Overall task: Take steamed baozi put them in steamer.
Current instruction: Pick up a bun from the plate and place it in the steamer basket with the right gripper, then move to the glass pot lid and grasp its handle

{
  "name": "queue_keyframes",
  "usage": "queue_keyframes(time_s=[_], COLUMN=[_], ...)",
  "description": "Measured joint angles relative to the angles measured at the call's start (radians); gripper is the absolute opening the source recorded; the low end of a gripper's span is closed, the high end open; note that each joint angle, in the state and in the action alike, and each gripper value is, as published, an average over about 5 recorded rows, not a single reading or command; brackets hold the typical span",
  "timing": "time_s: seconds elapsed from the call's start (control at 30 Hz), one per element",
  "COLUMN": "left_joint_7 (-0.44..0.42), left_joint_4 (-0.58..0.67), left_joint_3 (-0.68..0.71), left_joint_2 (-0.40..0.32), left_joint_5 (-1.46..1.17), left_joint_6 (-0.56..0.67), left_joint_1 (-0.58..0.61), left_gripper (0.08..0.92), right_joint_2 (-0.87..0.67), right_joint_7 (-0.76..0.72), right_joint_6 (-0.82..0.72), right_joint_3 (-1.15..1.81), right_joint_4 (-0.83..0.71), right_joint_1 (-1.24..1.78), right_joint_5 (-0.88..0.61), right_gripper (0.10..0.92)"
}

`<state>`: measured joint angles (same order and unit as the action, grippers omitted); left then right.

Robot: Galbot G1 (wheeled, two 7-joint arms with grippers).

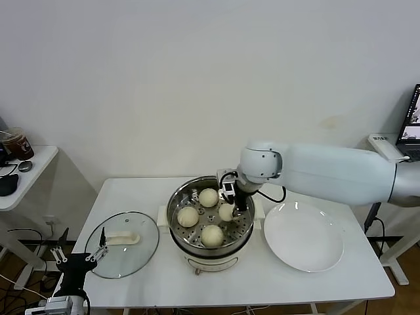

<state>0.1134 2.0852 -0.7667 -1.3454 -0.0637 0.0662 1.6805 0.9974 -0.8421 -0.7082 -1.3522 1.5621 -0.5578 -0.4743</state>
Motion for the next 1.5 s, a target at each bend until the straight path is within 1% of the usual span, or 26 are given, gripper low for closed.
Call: queue_keyframes(time_s=[0.17, 0.27, 0.53, 0.67, 0.73, 0.87, 0.97, 1.07, 1.2, 1.3, 1.4, 1.5], left_joint_7=[0.0, 0.0, 0.0, -0.001, -0.002, -0.007, -0.013, -0.018, -0.024, -0.029, -0.031, -0.033], left_joint_4=[0.006, 0.011, 0.018, 0.019, 0.017, 0.01, 0.002, -0.005, -0.012, -0.014, -0.018, -0.022], left_joint_3=[0.0, -0.001, -0.001, 0.001, 0.003, 0.006, 0.01, 0.015, 0.022, 0.025, 0.029, 0.035], left_joint_2=[-0.001, -0.003, -0.006, -0.005, -0.003, 0.001, 0.003, 0.003, 0.002, 0.001, -0.002, -0.006], left_joint_5=[0.001, 0.001, 0.002, 0.002, 0.002, -0.001, -0.009, -0.018, -0.028, -0.031, -0.035, -0.035], left_joint_6=[0.0, 0.0, -0.001, -0.004, -0.005, -0.002, 0.007, 0.021, 0.045, 0.063, 0.082, 0.1], left_joint_1=[0.003, 0.005, 0.005, 0.001, -0.002, -0.009, -0.015, -0.019, -0.023, -0.026, -0.027, -0.028], left_gripper=[0.823, 0.823, 0.823, 0.823, 0.823, 0.823, 0.823, 0.823, 0.823, 0.823, 0.823, 0.823], right_joint_2=[-0.003, -0.006, -0.03, -0.055, -0.072, -0.12, -0.169, -0.229, -0.299, -0.32, -0.308, -0.26], right_joint_7=[0.009, 0.011, 0.013, 0.016, 0.021, 0.059, 0.128, 0.233, 0.376, 0.455, 0.509, 0.542], right_joint_6=[-0.006, -0.009, -0.013, -0.015, -0.016, -0.013, 0.003, 0.043, 0.144, 0.243, 0.356, 0.476], right_joint_3=[0.011, 0.02, 0.049, 0.076, 0.095, 0.145, 0.201, 0.294, 0.483, 0.665, 0.864, 1.062], right_joint_4=[-0.016, -0.021, -0.009, 0.015, 0.035, 0.081, 0.121, 0.165, 0.21, 0.229, 0.238, 0.24], right_joint_1=[0.03, 0.042, 0.044, 0.031, 0.027, 0.034, 0.072, 0.153, 0.338, 0.526, 0.726, 0.925], right_joint_5=[0.013, 0.017, 0.012, -0.002, -0.012, -0.038, -0.058, -0.072, -0.063, -0.023, 0.046, 0.133], right_gripper=[0.437, 0.484, 0.714, 0.802, 0.817, 0.822, 0.823, 0.823, 0.823, 0.823, 0.823, 0.823])
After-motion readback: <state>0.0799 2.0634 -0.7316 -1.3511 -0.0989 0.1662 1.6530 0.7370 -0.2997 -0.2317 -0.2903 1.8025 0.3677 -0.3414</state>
